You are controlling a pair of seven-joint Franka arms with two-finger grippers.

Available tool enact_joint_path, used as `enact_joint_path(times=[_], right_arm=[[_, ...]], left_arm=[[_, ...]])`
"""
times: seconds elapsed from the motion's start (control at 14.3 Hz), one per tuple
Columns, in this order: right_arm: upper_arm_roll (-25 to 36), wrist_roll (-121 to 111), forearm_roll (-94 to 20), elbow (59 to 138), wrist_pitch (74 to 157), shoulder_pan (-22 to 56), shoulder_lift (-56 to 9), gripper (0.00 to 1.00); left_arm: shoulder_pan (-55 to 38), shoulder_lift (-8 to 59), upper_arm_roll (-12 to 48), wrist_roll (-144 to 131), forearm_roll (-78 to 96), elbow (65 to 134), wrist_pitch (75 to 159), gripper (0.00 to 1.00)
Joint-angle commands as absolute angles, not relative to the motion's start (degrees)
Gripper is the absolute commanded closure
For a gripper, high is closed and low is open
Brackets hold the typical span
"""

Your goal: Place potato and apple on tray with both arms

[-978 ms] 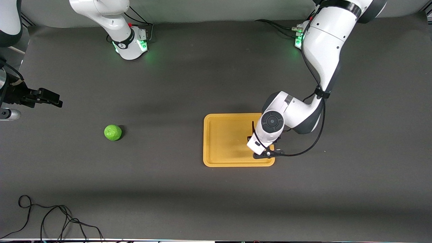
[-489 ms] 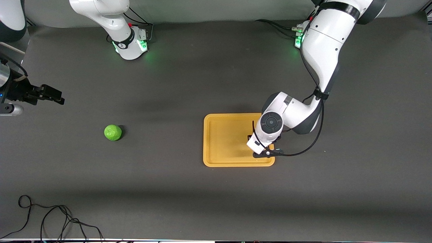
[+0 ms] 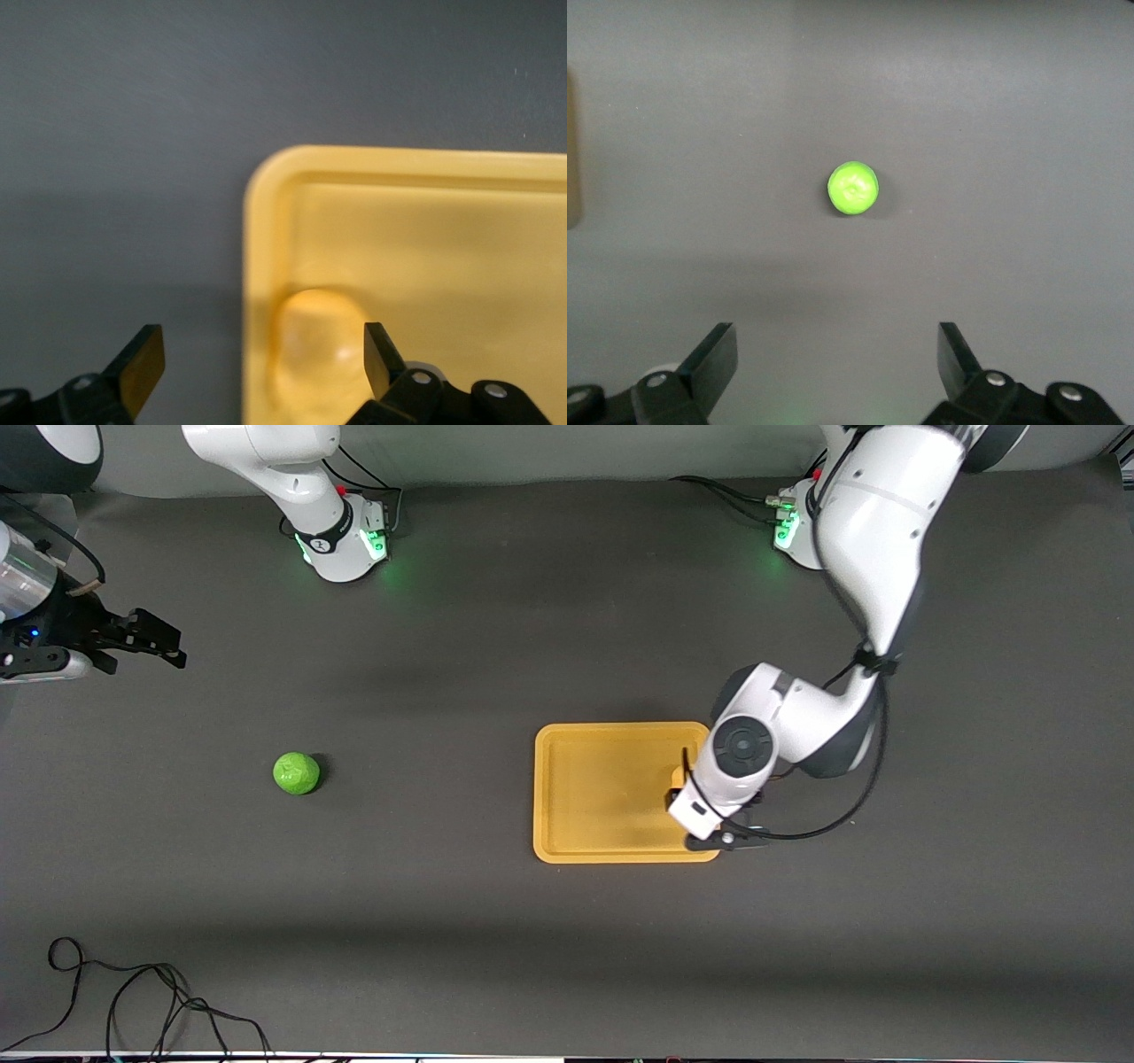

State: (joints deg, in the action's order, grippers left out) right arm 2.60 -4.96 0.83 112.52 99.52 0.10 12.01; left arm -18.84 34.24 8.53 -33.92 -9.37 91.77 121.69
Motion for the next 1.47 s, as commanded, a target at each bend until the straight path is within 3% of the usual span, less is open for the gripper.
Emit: enact_joint_path(times=[0.0,0.28,0.63,1.12,1.4], right_arm=[[3.3,-6.7,0.3,119.2,106.8,0.8,12.4,0.00],[3.3,-9.5,0.3,127.3,119.6,0.6,8.7,0.00],[3.3,-9.5,-0.1,128.5,130.6,0.8,-2.1,0.00],[3.3,-9.7,-0.2,137.0,152.5,0.8,-10.2,0.00],[3.1,-9.8,-0.2,139.0,163.3,0.9,-15.8,0.00]], left_arm=[[-15.5,27.2,8.5,-29.2,-10.1,93.3,116.6,0.00],[-6.8,18.7,8.9,-18.1,-8.4,93.4,108.0,0.00],[1.7,9.7,8.7,-12.7,-4.5,93.6,101.6,0.00],[3.6,1.6,8.6,-8.3,-3.4,98.8,101.0,0.00],[3.6,0.1,8.6,-6.6,-2.6,98.4,97.7,0.00]])
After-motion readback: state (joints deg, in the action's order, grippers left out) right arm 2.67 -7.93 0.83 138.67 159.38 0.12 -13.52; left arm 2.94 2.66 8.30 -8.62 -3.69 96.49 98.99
